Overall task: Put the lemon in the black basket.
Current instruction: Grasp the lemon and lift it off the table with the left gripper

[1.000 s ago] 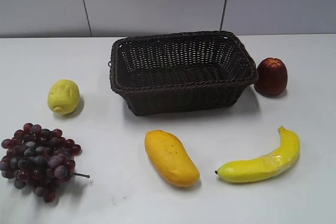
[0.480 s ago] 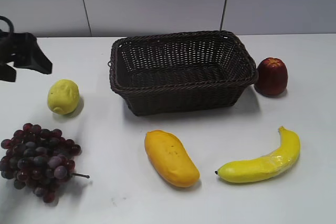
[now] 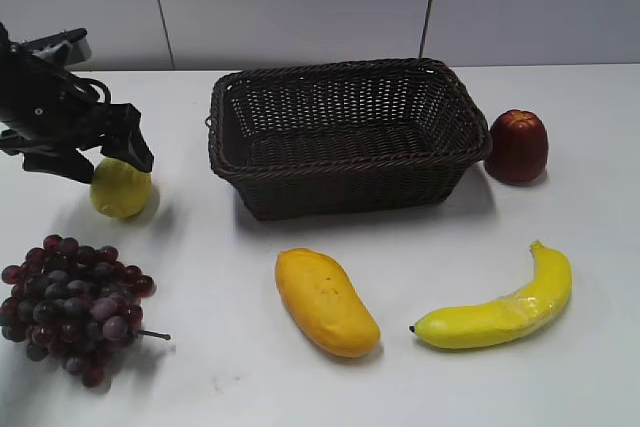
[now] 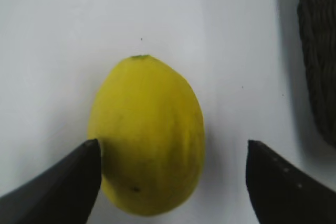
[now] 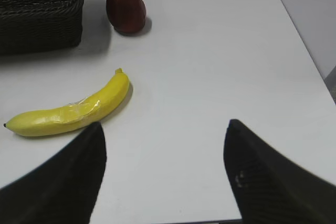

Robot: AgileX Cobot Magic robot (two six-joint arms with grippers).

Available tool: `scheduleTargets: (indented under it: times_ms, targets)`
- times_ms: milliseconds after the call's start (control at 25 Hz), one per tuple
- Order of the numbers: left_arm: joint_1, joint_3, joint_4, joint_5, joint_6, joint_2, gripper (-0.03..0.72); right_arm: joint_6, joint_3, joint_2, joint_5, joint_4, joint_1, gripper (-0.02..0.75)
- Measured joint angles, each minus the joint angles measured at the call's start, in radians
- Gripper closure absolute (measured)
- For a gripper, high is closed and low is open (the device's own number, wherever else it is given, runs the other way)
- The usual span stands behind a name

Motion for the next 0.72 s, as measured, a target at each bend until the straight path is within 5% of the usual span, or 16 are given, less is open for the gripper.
scheduleTargets:
  times_ms: [720]
  targets:
    - [0.0, -0.018, 0.0, -0.108, 0.0, 0.107, 0.107, 0.0, 0.0, 0.0, -0.001, 0.0, 0.0, 0.167]
